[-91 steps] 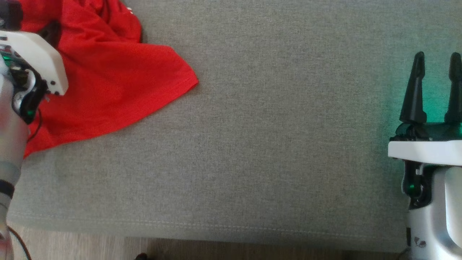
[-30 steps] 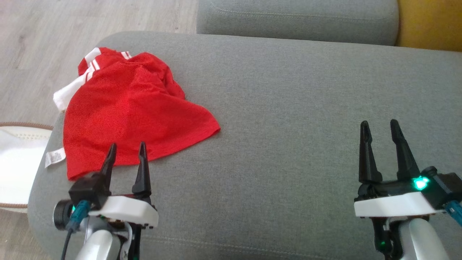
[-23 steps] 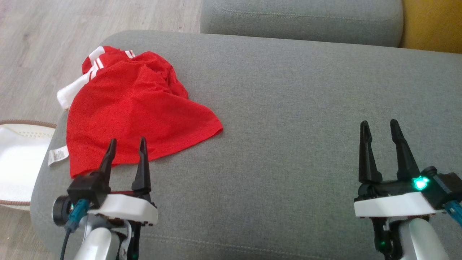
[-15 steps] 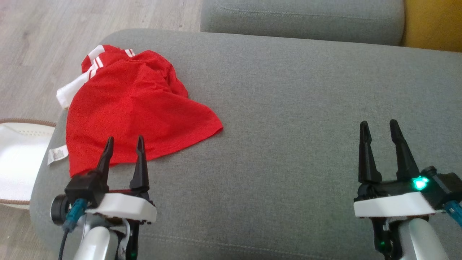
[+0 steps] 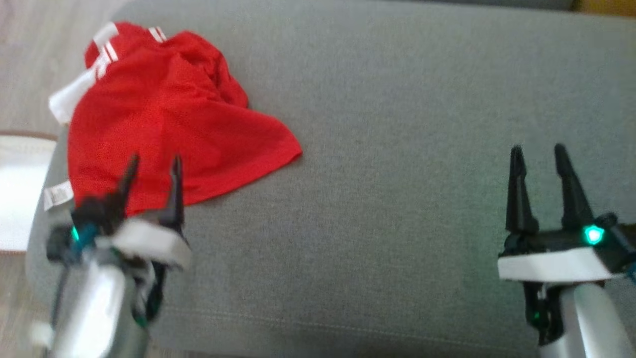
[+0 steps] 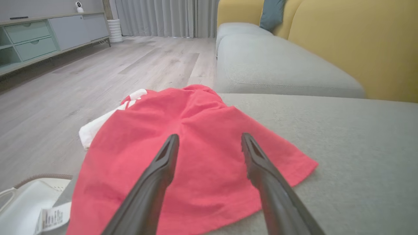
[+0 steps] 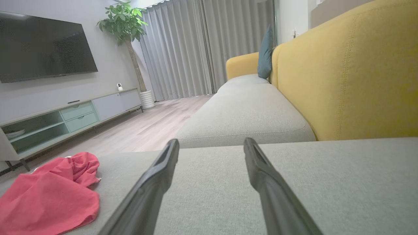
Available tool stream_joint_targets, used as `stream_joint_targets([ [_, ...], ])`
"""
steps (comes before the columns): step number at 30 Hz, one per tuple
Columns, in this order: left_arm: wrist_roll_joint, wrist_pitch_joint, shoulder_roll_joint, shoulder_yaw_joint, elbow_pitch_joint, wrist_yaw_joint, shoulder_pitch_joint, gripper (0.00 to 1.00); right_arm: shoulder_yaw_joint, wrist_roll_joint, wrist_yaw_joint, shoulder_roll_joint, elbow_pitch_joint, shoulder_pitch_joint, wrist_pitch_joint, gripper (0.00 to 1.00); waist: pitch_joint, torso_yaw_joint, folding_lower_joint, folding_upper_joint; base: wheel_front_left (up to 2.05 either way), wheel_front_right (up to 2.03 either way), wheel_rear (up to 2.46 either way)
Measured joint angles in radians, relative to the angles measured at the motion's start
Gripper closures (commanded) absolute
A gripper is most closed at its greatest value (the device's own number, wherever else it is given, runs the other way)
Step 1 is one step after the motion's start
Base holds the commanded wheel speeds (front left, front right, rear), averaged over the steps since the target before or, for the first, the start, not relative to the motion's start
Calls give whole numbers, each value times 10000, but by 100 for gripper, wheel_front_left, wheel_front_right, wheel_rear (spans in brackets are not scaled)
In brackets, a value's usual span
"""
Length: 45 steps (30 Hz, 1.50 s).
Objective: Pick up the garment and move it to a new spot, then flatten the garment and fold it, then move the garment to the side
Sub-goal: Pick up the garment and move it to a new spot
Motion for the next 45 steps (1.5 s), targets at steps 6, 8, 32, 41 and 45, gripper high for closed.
stream_joint_targets([
  [6,90,1438,1112,-17,995,-988,-3050,0,-359,-445,0,-4,-326,-968,0,0,1371,-29,3,0,0,0,0],
  [8,90,1918,1452,-50,1383,-1243,-3870,0,-445,-529,0,-4,-401,-1151,0,0,1776,-37,3,0,0,0,0],
  [32,-3862,5496,3942,-4614,5101,-1732,-9002,0,-232,-1279,0,-15,-771,-1802,-2,0,3830,-363,0,0,0,0,0],
  [41,-5001,5505,4126,-5446,5641,-1732,-9452,100,-196,-1252,0,-15,-815,-1803,-2,0,4060,-542,1,-1,0,0,0],
  [45,-5225,5166,4107,-5509,5889,-1733,-9553,100,-201,-1223,0,-15,-811,-1807,-2,0,4060,-545,1,-1,0,0,0],
])
